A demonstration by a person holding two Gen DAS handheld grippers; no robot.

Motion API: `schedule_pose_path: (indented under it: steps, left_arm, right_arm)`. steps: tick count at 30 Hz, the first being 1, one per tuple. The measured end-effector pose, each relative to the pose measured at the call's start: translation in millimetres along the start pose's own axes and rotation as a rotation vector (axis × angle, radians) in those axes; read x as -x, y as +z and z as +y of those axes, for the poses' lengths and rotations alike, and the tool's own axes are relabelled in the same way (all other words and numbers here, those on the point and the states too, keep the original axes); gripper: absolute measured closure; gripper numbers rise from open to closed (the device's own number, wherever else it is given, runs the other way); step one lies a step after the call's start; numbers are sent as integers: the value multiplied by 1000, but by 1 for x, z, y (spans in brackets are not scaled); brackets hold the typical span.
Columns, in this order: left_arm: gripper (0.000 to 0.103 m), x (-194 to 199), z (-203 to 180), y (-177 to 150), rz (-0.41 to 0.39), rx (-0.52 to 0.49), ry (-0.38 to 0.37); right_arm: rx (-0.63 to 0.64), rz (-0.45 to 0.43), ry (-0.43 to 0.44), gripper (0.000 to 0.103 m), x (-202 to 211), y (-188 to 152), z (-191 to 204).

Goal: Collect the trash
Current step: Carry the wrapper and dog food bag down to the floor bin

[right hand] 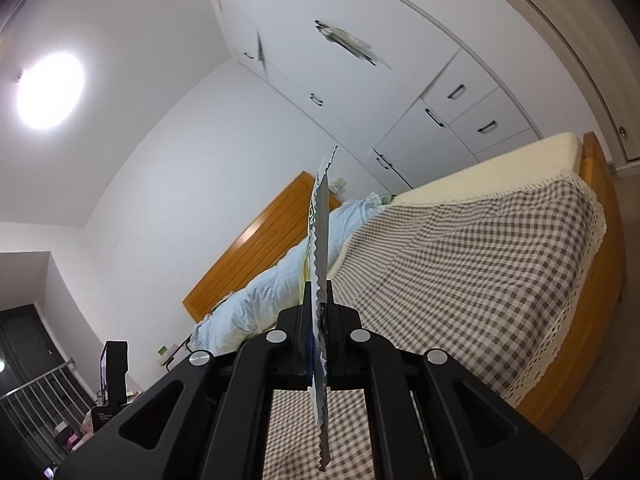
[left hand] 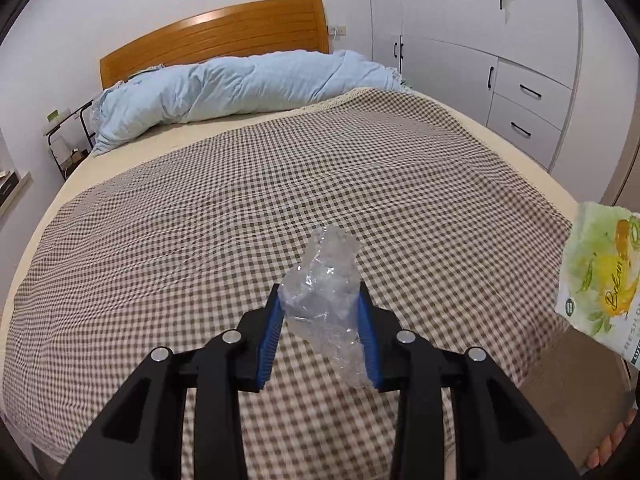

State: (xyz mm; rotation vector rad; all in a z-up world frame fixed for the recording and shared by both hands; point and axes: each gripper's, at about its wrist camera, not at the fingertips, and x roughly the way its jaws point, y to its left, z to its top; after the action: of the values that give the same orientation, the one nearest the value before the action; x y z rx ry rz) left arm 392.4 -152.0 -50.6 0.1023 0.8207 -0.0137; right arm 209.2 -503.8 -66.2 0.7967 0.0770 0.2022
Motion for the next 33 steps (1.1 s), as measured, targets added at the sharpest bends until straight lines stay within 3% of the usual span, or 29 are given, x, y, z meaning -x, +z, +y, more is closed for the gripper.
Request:
schedule_pose_path:
  steps: [15,33]
  left_arm:
    - [70,77,12,-47,-64,12,-49]
    - [70,145,33,-138,-127,-7,-111]
  right_arm:
    - [36,51,40,100,60,-20,41]
    - [70,176,91,100,112,-64,63]
